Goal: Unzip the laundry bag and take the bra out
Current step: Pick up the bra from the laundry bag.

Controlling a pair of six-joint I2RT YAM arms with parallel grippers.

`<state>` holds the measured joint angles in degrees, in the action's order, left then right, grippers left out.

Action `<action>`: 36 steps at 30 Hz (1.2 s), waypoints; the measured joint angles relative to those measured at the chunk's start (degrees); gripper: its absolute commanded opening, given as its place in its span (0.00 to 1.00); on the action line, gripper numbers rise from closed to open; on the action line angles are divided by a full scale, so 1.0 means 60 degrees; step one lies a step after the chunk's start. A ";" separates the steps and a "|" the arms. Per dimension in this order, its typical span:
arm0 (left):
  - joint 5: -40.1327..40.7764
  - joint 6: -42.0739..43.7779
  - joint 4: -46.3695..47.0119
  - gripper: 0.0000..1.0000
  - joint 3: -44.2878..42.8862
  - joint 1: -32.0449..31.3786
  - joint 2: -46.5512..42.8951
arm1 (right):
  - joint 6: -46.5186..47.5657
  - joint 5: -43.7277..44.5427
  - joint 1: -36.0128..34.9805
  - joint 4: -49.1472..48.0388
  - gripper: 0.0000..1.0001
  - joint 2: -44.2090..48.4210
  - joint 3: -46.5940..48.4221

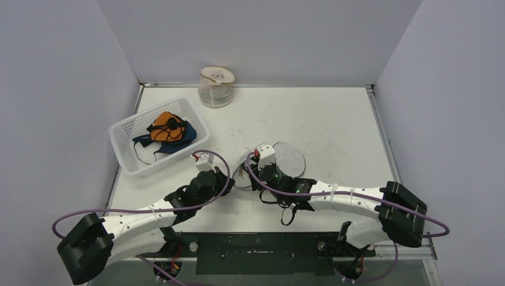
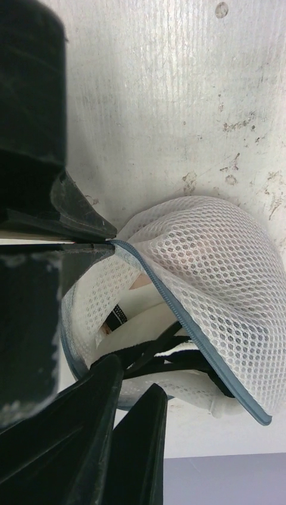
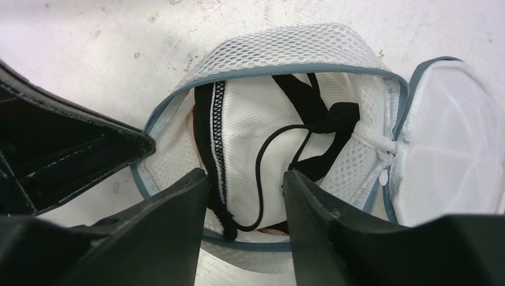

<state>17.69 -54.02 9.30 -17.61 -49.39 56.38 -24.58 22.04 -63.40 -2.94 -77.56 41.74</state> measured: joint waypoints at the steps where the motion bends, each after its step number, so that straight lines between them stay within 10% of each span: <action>1: -0.0018 0.0000 0.0047 0.00 0.0000 0.0000 0.0073 | 0.0025 -0.0073 -0.0011 -0.0004 0.61 0.0000 0.0000; 18: -0.0215 0.0018 0.0423 0.00 0.0255 0.0011 0.0554 | 0.0437 0.0189 -0.0219 -0.0372 0.66 -0.1931 0.0401; 36: -0.0215 0.0080 0.0499 0.00 0.0310 0.0018 0.0732 | -0.0284 0.0466 -0.0251 -0.0922 0.73 0.0313 -0.1235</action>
<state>16.40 -53.54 12.29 -15.75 -49.28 60.77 -26.28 24.84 -64.90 -8.47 -75.68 34.33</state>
